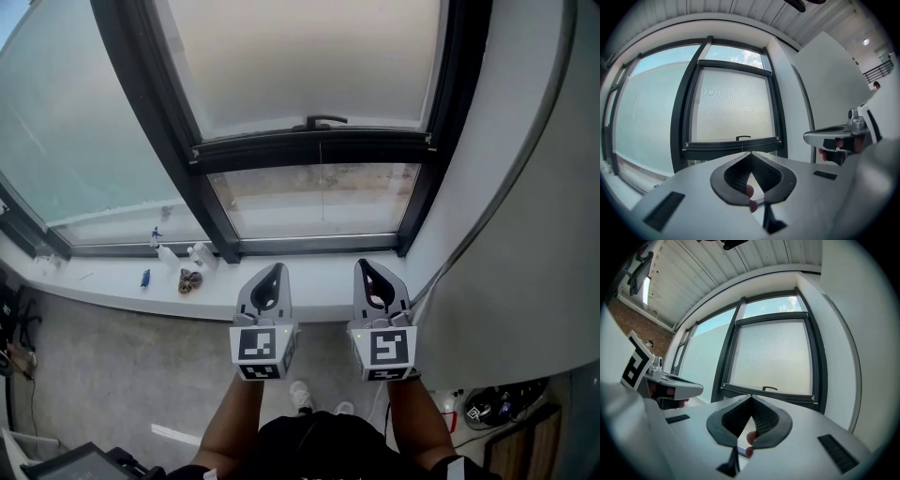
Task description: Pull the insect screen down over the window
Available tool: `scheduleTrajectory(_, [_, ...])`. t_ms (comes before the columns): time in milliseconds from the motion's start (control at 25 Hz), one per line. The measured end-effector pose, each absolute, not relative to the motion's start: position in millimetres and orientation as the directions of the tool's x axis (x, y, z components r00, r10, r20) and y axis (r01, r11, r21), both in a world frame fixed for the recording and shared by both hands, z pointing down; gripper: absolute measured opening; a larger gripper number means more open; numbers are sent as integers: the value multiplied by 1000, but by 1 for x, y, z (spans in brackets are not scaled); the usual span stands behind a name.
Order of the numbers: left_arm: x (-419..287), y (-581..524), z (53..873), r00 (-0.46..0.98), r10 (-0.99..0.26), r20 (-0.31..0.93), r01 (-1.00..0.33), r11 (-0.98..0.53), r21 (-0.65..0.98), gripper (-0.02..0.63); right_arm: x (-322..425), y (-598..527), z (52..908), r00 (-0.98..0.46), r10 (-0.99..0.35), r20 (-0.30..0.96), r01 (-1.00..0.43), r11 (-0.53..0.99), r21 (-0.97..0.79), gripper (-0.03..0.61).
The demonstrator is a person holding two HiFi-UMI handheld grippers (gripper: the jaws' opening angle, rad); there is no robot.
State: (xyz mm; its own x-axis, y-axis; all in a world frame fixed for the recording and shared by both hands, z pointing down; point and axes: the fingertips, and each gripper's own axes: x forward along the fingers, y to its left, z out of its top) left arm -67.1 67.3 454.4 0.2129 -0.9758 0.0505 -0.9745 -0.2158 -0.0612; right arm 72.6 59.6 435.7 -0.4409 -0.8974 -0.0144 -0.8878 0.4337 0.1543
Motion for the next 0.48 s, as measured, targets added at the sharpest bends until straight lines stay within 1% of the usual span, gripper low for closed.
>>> scheduleTrajectory(160, [-67,71,455,208,-977,43,-975,-210,-70,3,66,62,436,-456,-890,-30,-881,446,156,2])
scheduleTrajectory(280, [-64,74,458,199,-979,47,-977,-202,-66,3,64,65,439,-469,-883,-18,-872,460,167,2])
scheduleTrajectory(480, [-62,62,445,233,-971,52,-969,-236,-76,3,72,60,429,-426,-904,-24,-893,416,171,2])
